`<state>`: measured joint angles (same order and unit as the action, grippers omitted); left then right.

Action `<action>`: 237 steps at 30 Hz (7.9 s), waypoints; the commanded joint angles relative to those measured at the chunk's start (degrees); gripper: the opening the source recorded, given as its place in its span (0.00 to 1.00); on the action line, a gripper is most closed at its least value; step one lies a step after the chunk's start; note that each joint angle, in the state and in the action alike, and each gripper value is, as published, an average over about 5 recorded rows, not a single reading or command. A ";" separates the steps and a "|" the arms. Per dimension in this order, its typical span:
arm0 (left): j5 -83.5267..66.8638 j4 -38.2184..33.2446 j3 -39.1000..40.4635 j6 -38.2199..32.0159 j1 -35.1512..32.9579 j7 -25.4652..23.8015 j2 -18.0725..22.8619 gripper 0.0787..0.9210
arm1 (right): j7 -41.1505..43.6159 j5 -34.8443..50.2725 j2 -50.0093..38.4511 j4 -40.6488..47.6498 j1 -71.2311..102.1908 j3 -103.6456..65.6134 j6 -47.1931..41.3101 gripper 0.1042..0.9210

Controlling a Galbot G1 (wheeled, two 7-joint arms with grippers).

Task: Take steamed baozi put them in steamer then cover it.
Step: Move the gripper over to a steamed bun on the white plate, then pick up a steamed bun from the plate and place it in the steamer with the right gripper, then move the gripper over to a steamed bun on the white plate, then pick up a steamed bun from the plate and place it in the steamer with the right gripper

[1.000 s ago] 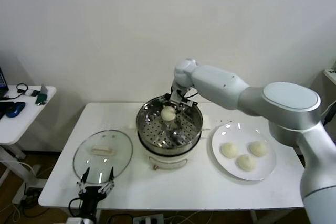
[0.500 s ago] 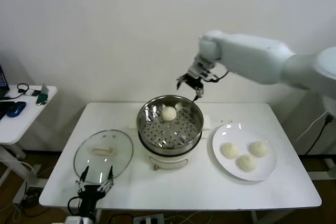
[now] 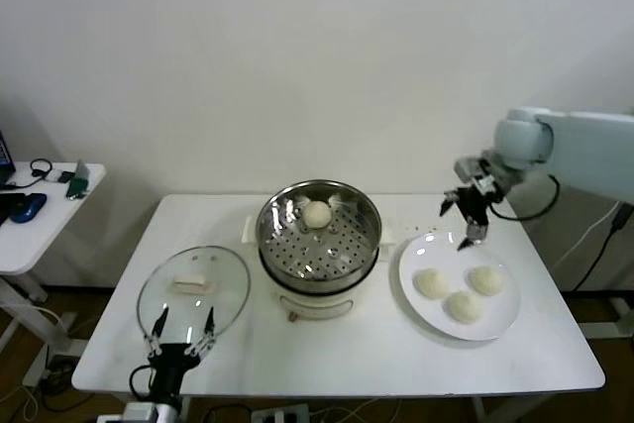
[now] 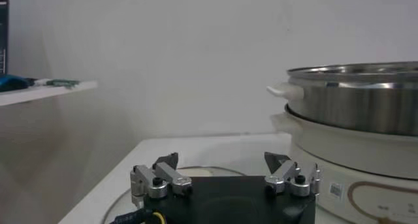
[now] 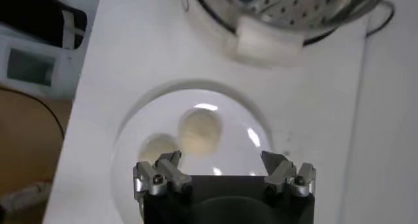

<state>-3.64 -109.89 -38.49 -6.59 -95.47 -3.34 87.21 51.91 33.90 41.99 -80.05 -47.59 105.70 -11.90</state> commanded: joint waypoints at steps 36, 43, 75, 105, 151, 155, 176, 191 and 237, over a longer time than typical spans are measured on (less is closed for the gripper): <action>0.04 0.35 -0.60 -0.20 -0.15 0.14 0.15 0.88 | -5.78 -4.69 4.97 13.98 27.80 -22.89 -8.69 0.74; 0.06 -0.43 -0.48 -0.20 -0.42 0.15 0.30 0.88 | -0.30 0.23 3.22 10.53 9.20 -12.61 -5.59 0.72; 0.00 -2.01 -0.44 0.38 0.60 -0.01 0.09 0.88 | -5.39 16.52 39.14 14.30 8.11 -17.65 -11.95 0.72; 0.03 -0.54 -0.08 -1.13 -0.58 0.23 -0.18 0.88 | -6.01 7.64 39.18 21.10 12.92 -19.63 -9.71 0.85; 0.70 -0.65 -0.16 -0.83 -0.31 0.17 0.44 0.88 | -3.72 -16.69 -10.13 1.44 32.35 -25.02 -7.22 0.88; 0.66 -0.56 -0.24 -0.84 -0.28 0.17 0.38 0.88 | -4.18 -16.62 -8.63 2.75 34.64 -26.63 -7.70 0.88; 0.76 -1.14 -0.16 -0.80 -0.46 0.25 0.38 0.88 | -1.24 -15.64 -7.05 2.89 25.36 -22.29 -4.56 0.72; 2.12 -1.98 0.52 -0.62 -0.47 0.26 1.54 0.88 | 8.79 -10.46 7.07 -3.90 -17.68 -6.49 17.13 0.71; 0.76 -3.16 -1.09 -0.90 -1.56 0.36 1.28 0.88 | -2.77 -41.55 30.86 -3.03 10.68 -16.65 25.37 0.76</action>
<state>-2.87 -112.99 -39.57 -7.49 -97.00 -2.98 88.47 49.36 -8.02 71.76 -85.18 -38.02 89.50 12.65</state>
